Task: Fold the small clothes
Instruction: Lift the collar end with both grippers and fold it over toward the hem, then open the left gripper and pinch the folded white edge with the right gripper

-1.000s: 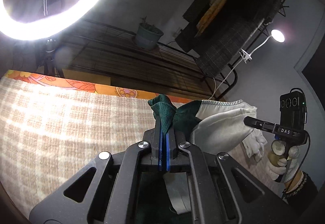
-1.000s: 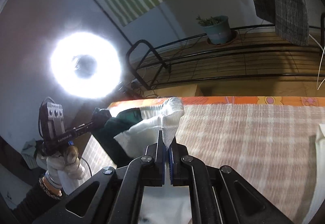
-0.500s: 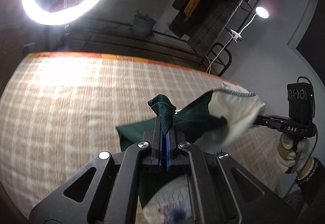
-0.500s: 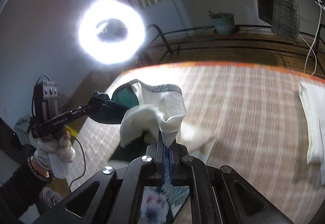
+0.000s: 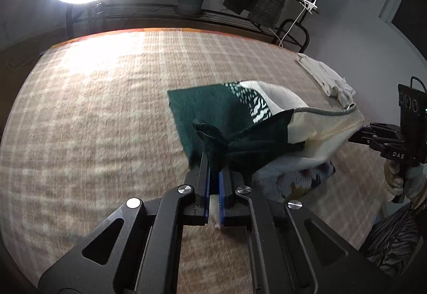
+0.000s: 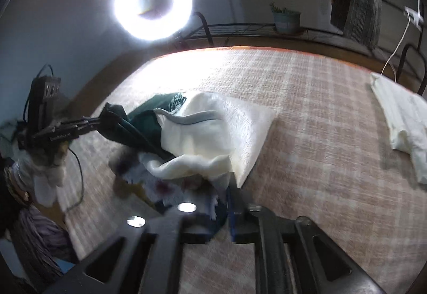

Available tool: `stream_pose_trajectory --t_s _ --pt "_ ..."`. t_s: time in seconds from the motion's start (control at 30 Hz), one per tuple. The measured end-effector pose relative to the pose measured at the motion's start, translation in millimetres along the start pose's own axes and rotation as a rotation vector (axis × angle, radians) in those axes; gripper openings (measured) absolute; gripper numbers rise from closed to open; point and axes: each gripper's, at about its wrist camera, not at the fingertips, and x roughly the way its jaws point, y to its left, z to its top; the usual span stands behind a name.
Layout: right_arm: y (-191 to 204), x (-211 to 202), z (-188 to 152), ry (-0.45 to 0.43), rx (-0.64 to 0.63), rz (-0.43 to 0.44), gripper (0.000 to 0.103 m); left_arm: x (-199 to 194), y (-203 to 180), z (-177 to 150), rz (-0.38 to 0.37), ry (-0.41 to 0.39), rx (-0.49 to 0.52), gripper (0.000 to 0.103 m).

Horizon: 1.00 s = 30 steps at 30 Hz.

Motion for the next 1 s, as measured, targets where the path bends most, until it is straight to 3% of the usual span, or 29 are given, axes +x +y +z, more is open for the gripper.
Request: stream_pose_trajectory --t_s 0.13,0.3,0.43,0.47,0.57,0.73,0.9,0.93,0.97,1.0 --pt "11 -14 -13 0.014 -0.064 -0.010 0.024 -19 2 -15 0.014 0.014 0.011 0.019" --pt "12 -32 -27 0.010 -0.081 0.055 0.025 -53 6 -31 0.007 -0.015 0.019 0.020" --pt "2 -31 -29 0.006 0.009 0.070 0.039 -59 28 -29 0.002 -0.040 -0.131 0.035" --pt "-3 -27 -29 0.014 0.051 0.064 0.047 -54 34 -28 -0.006 -0.028 -0.181 0.037" --pt "-29 -8 -36 0.069 0.231 0.070 0.051 -29 46 -30 -0.075 0.049 -0.308 0.038" --pt "-62 22 -59 0.159 0.483 0.162 0.051 6 68 -50 -0.203 0.153 -0.559 0.038" --pt "-67 37 -72 0.188 0.572 0.265 0.051 23 52 -55 -0.259 0.201 -0.548 0.038" --pt "-66 40 -72 0.190 0.583 0.293 0.046 25 47 -55 -0.263 0.210 -0.537 0.036" --pt "-66 42 -72 0.191 0.591 0.316 0.032 27 44 -55 -0.261 0.212 -0.529 0.018" --pt "-64 46 -73 0.203 0.606 0.357 0.025 28 41 -55 -0.249 0.215 -0.518 0.008"
